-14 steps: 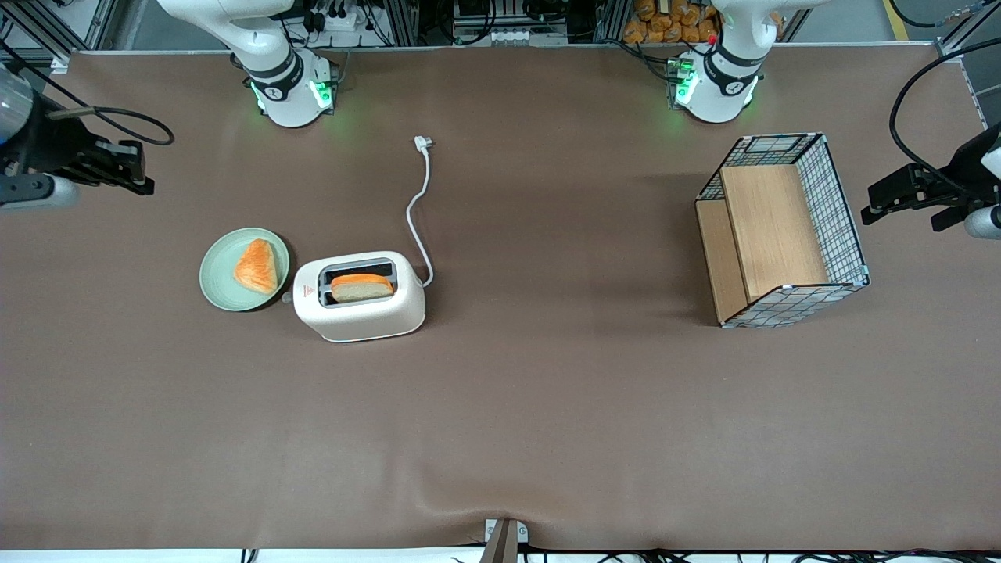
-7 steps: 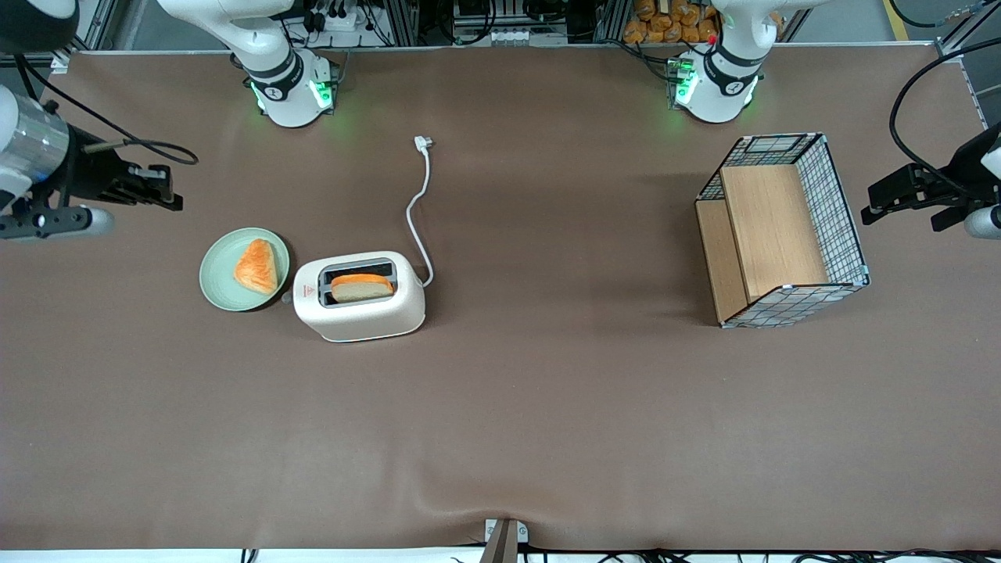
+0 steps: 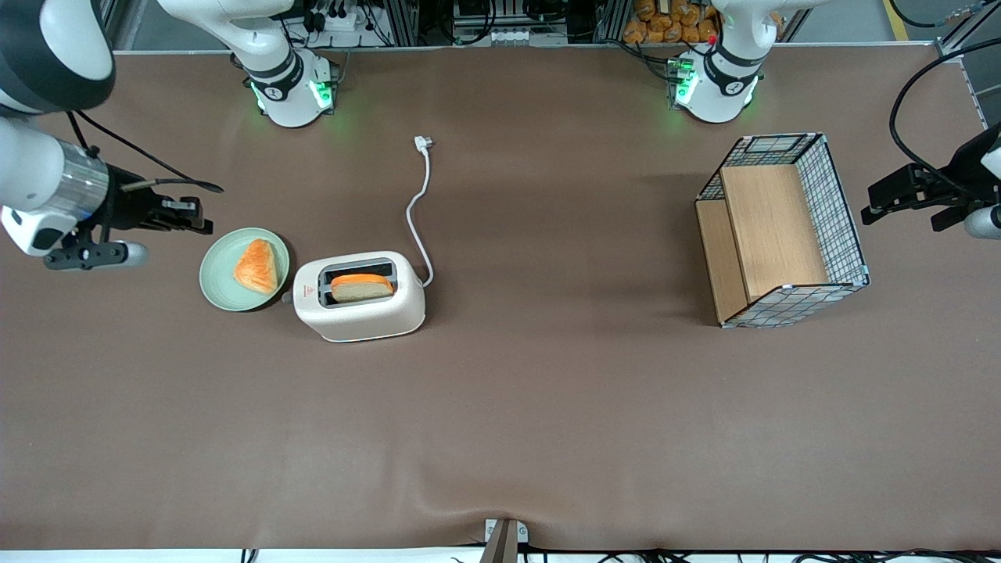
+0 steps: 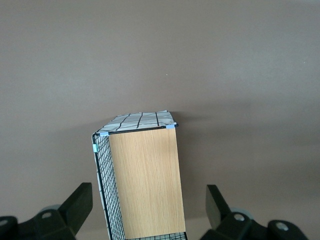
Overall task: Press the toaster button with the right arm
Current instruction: 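Move the right gripper down toward the toaster's side lever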
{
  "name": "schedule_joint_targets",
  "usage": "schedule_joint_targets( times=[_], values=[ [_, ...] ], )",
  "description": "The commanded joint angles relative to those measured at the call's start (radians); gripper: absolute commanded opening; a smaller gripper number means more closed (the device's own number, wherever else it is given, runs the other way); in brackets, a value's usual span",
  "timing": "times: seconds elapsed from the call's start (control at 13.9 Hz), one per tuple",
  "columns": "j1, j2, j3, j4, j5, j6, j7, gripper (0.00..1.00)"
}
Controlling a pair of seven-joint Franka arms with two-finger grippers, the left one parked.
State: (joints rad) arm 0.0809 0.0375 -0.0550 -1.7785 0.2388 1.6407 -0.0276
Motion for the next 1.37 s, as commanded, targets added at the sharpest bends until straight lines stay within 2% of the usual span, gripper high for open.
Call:
schedule_joint_targets(
  times=[0.0, 0.14, 0.36, 0.79, 1.01, 1.3],
  values=[
    [-0.017, -0.015, 0.006, -0.085, 0.03, 0.076, -0.043, 0.0],
    [-0.013, -0.013, 0.006, -0.131, 0.033, 0.135, -0.043, 0.0],
    [-0.018, -0.005, 0.004, -0.2, 0.111, 0.206, -0.107, 0.0],
    [-0.018, 0.05, 0.004, -0.208, 0.119, 0.252, -0.121, 0.0],
    [-0.02, 0.087, 0.004, -0.21, 0.178, 0.283, -0.15, 0.0],
    [-0.02, 0.119, 0.004, -0.216, 0.192, 0.329, -0.153, 0.0]
  ],
)
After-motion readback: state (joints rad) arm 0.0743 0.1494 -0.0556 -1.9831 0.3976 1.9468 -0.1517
